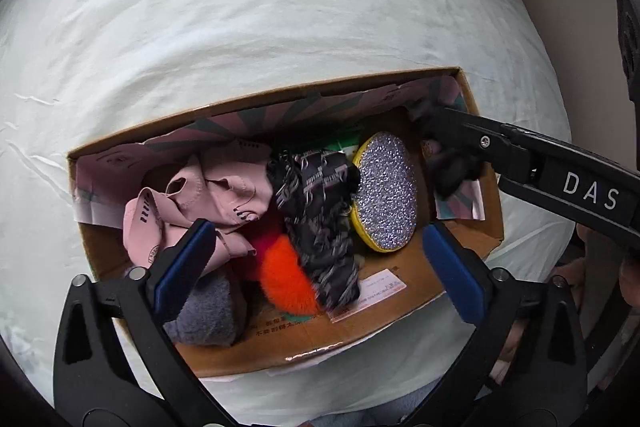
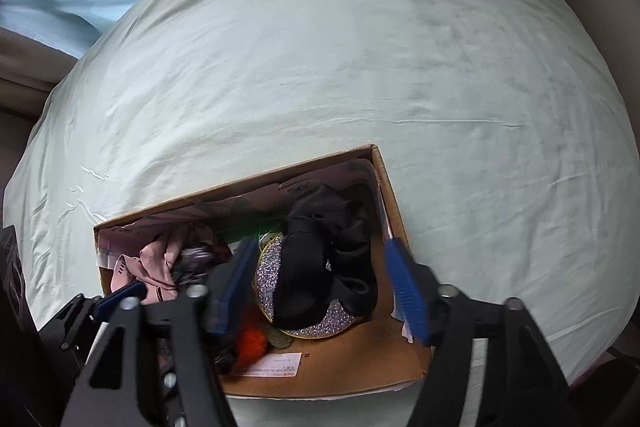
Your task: Organize soft objects
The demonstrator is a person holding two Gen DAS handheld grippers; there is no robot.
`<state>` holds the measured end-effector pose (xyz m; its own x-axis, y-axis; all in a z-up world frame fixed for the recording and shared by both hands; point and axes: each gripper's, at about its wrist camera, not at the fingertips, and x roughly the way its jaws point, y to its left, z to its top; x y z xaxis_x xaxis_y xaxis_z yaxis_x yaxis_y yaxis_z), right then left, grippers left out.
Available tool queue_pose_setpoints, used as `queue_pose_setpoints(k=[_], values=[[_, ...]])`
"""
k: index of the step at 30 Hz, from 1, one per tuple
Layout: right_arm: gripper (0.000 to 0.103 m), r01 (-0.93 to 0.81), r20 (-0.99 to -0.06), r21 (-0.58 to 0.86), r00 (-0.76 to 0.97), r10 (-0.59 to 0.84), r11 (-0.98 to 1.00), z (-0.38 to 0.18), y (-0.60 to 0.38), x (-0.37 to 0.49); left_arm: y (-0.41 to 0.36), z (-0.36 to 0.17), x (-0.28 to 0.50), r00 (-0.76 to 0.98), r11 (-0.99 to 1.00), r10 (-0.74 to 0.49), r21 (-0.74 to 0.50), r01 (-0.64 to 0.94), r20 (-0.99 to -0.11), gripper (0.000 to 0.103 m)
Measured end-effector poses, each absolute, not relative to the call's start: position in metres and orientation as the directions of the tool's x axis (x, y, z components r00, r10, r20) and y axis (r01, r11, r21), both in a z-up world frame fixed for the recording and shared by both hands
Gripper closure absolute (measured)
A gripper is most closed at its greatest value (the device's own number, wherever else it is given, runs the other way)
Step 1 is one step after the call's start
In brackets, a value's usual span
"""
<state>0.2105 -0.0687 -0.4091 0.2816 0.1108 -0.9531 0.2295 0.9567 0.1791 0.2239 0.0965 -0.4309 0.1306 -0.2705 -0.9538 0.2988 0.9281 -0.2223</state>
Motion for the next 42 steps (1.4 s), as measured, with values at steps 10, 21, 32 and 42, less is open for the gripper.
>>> queue_pose_setpoints(k=[10, 21, 32, 42], values=[[0.016, 0.231, -0.951, 0.183, 0.288, 0.113, 0.956, -0.4, -0.064, 0.198, 0.121, -0.415, 0.213, 0.142, 0.937, -0.27, -0.226, 0.267, -0.952, 0.0], [0.016, 0.171, -0.912, 0.197, 0.394, 0.116, 0.965, -0.35, -0.051, 0.16, 0.146, -0.36, 0.172, 0.285, 0.946, -0.251, -0.172, 0.274, -0.925, 0.0], [0.001, 0.031, -0.811, 0.132, 0.578, 0.091, 0.991, -0.238, -0.041, 0.094, 0.17, -0.261, 0.113, 0.501, 0.963, -0.258, -0.18, 0.199, -0.826, 0.0], [0.001, -0.049, -0.653, 0.071, 0.753, 0.084, 0.996, -0.133, -0.06, 0.027, 0.172, -0.14, 0.036, 0.757, 0.99, -0.137, -0.109, 0.087, -0.639, 0.0]])
